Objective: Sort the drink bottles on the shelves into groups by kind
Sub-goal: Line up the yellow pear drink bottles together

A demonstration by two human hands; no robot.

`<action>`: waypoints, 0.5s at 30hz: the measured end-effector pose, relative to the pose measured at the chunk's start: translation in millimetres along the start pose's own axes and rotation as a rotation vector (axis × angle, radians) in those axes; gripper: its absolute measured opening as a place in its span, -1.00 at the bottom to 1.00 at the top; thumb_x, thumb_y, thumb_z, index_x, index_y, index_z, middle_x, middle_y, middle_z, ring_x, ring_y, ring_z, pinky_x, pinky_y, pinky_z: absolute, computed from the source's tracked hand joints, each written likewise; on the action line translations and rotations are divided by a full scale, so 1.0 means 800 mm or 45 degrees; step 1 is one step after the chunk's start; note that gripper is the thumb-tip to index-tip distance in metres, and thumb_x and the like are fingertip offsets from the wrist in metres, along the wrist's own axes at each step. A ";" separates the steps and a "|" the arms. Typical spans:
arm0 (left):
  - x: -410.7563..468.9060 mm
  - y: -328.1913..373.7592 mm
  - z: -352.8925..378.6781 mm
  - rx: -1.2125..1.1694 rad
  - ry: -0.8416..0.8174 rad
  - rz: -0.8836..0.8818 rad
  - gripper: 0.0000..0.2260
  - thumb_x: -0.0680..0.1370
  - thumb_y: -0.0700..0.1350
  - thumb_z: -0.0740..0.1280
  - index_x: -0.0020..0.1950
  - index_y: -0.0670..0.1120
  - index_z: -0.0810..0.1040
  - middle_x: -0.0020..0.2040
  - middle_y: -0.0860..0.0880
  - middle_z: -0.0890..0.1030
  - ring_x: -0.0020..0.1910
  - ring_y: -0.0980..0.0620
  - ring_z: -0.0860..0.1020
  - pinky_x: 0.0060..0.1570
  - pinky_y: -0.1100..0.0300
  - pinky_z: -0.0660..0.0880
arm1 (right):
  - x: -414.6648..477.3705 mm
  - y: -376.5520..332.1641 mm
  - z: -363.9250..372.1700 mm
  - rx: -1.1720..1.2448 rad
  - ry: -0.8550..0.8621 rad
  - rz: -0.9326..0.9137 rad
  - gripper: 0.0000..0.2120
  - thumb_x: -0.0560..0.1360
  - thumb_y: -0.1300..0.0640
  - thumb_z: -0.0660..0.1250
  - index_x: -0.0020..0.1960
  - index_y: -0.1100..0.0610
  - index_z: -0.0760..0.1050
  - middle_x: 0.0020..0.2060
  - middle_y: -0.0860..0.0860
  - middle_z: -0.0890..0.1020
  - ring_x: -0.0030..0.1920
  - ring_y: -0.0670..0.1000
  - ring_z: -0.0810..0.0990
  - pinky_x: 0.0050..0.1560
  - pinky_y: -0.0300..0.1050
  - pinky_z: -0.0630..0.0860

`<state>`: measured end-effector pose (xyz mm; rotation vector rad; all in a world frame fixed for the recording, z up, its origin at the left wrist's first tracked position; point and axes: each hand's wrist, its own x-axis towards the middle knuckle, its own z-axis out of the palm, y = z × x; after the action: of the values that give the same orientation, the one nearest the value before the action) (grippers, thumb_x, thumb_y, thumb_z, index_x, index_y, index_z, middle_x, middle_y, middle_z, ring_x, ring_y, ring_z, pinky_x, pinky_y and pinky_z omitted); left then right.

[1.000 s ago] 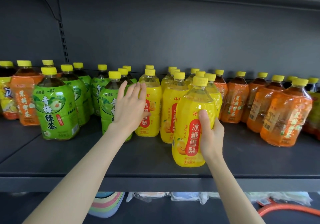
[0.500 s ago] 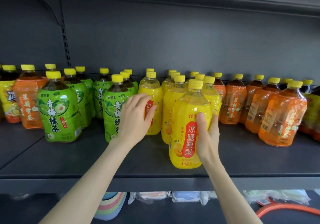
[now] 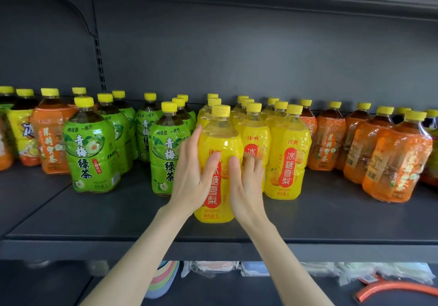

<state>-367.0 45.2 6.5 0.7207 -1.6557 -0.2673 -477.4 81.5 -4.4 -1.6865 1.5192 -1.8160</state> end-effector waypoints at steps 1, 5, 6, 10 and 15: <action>0.002 -0.002 0.001 0.051 0.010 0.005 -0.47 0.51 0.38 -0.01 0.44 0.27 0.03 0.31 0.14 0.25 0.32 0.14 0.32 0.27 0.05 0.40 | 0.001 0.004 -0.007 -0.099 0.002 -0.026 -0.36 0.49 -0.33 -0.02 0.37 0.07 0.34 0.29 -0.08 0.33 0.29 -0.10 0.22 0.40 0.04 0.23; 0.010 -0.006 0.003 0.409 0.156 0.219 -0.47 0.61 0.20 0.01 0.48 -0.08 0.14 0.40 -0.16 0.30 0.37 -0.02 0.29 0.32 0.03 0.32 | 0.025 0.014 -0.039 -0.386 0.147 -0.253 -0.36 0.50 -0.30 0.02 0.42 0.05 0.33 0.44 -0.03 0.29 0.42 -0.02 0.13 0.44 0.03 0.14; 0.011 -0.007 0.002 0.490 0.149 0.303 -0.49 0.61 0.16 0.05 0.48 -0.08 0.13 0.43 -0.18 0.27 0.40 -0.04 0.26 0.35 0.07 0.26 | 0.034 0.016 -0.045 -0.466 0.164 -0.302 -0.36 0.50 -0.29 0.04 0.45 0.05 0.30 0.48 -0.01 0.25 0.48 0.02 0.07 0.45 0.02 0.04; 0.012 -0.015 0.003 0.707 -0.008 0.498 -0.43 0.58 0.19 0.12 0.50 -0.07 0.12 0.50 -0.17 0.15 0.49 -0.10 0.15 0.40 -0.05 0.19 | 0.068 0.025 -0.058 -0.849 0.139 -0.443 -0.33 0.50 -0.31 0.04 0.53 -0.03 0.17 0.56 0.01 0.10 0.56 0.13 -0.12 0.45 0.13 -0.22; 0.020 -0.024 0.007 0.875 -0.007 0.494 -0.44 0.60 0.20 0.09 0.48 -0.09 0.15 0.47 -0.23 0.24 0.45 -0.16 0.22 0.38 -0.08 0.21 | 0.081 0.045 -0.062 -1.073 0.105 -0.515 -0.37 0.52 -0.23 0.15 0.53 -0.08 0.14 0.52 0.02 0.23 0.55 0.16 -0.01 0.44 0.27 -0.17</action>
<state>-367.4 19.6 7.7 0.8715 -1.8587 0.6047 -555.5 43.1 16.1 -2.4467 2.3282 -1.4885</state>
